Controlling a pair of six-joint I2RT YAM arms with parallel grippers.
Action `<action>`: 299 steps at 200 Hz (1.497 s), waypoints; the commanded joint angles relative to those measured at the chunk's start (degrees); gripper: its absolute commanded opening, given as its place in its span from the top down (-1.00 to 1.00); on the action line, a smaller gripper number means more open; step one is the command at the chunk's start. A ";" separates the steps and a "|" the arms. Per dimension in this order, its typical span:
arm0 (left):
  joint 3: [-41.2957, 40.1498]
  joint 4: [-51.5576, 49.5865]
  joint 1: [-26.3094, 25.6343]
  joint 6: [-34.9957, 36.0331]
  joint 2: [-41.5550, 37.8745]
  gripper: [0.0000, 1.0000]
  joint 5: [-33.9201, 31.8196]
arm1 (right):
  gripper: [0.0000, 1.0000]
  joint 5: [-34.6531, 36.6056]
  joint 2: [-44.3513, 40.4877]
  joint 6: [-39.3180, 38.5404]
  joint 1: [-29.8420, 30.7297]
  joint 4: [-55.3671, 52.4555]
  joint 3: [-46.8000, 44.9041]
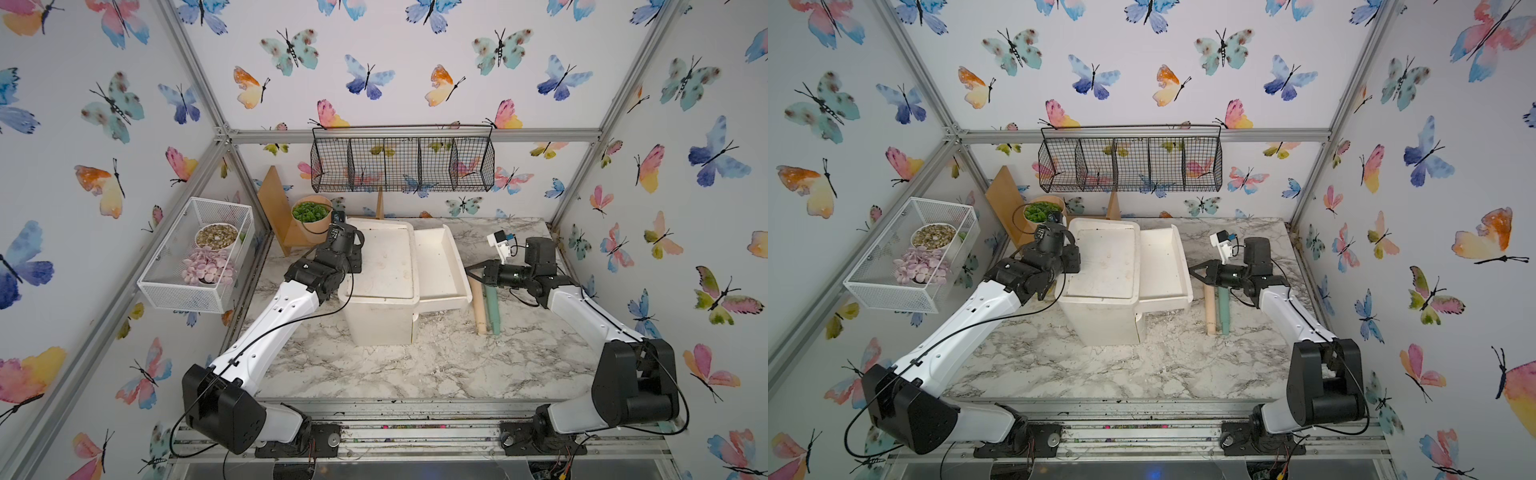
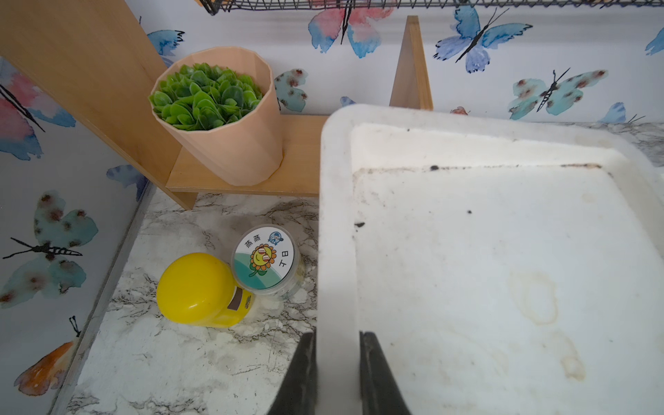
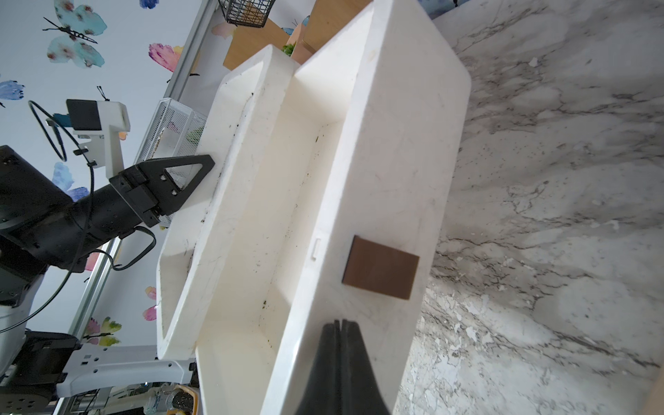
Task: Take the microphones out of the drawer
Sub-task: Close the drawer in the storage box.
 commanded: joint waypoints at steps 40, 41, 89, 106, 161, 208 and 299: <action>-0.57 -0.79 0.25 2.80 1.16 1.00 0.25 | 0.97 -4.88 2.61 1.60 6.20 3.43 0.95; -0.57 -0.79 0.25 2.77 1.16 1.00 0.30 | 0.97 -4.83 2.62 1.61 6.26 3.42 0.94; -0.39 -0.79 0.03 2.62 1.79 1.00 0.78 | 0.97 -4.26 4.06 3.84 9.37 6.95 1.20; -0.30 -0.79 -0.11 2.57 2.03 1.00 0.86 | 0.97 -4.15 5.17 5.02 11.21 8.65 1.84; -0.48 -0.85 -0.13 2.53 1.94 1.00 0.36 | 0.96 -3.43 9.67 7.12 16.08 11.92 5.27; -0.30 -0.88 -0.16 2.49 2.31 1.00 0.43 | 0.94 -3.12 12.47 8.13 18.88 13.51 7.59; -0.48 -1.05 -0.11 2.49 2.04 1.00 0.04 | 0.61 4.48 7.59 -1.90 17.63 2.20 6.12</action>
